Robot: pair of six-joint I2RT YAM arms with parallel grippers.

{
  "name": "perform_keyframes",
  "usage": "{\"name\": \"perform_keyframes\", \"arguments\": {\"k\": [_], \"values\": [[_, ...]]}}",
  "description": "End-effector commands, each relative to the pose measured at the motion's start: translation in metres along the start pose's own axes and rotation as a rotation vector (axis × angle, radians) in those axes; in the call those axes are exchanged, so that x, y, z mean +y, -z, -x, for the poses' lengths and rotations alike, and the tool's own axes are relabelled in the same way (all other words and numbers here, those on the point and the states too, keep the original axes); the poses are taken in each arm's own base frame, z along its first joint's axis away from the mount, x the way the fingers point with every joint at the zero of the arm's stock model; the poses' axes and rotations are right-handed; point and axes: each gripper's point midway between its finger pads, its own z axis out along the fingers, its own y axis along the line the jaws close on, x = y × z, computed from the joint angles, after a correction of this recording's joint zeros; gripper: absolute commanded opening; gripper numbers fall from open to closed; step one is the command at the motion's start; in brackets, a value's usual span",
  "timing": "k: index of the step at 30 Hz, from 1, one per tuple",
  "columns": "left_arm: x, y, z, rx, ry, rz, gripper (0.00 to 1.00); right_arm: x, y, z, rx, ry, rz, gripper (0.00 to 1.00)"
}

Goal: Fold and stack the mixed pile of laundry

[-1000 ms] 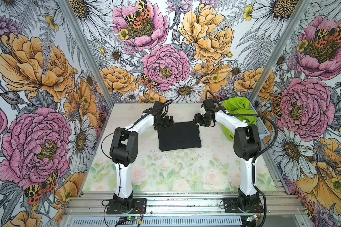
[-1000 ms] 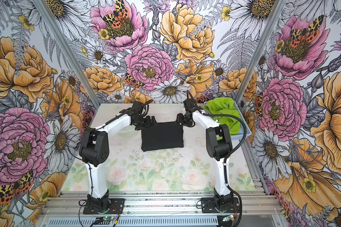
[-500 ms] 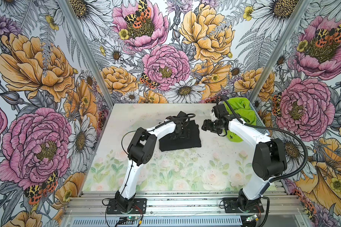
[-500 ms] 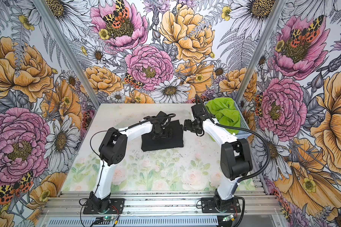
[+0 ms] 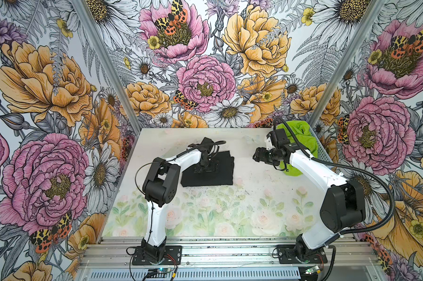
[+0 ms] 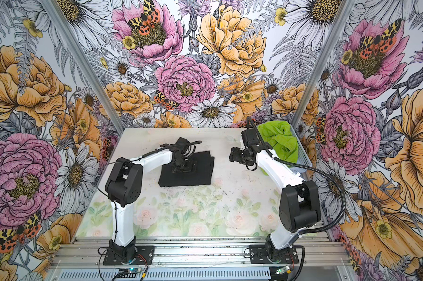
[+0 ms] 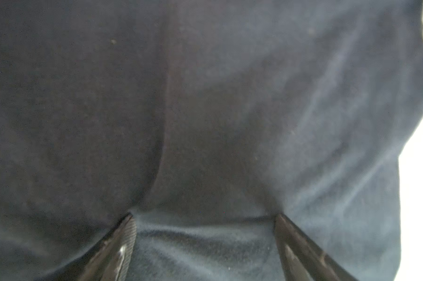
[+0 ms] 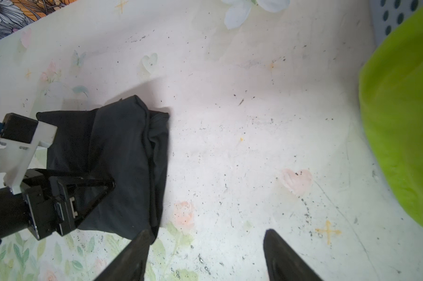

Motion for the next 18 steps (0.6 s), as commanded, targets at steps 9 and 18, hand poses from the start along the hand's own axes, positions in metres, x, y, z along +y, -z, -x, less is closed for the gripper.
{"name": "perform_keyframes", "arguments": {"k": [9,18], "values": [[0.189,0.032,-0.042,0.175,0.077,0.225,0.91,0.016,0.034,0.007,-0.055,0.006,0.065,0.76],[0.265,0.052,-0.079,0.290,0.114,0.359,0.93,0.024,0.034,0.004,-0.006,0.026,0.091,0.76]]}}
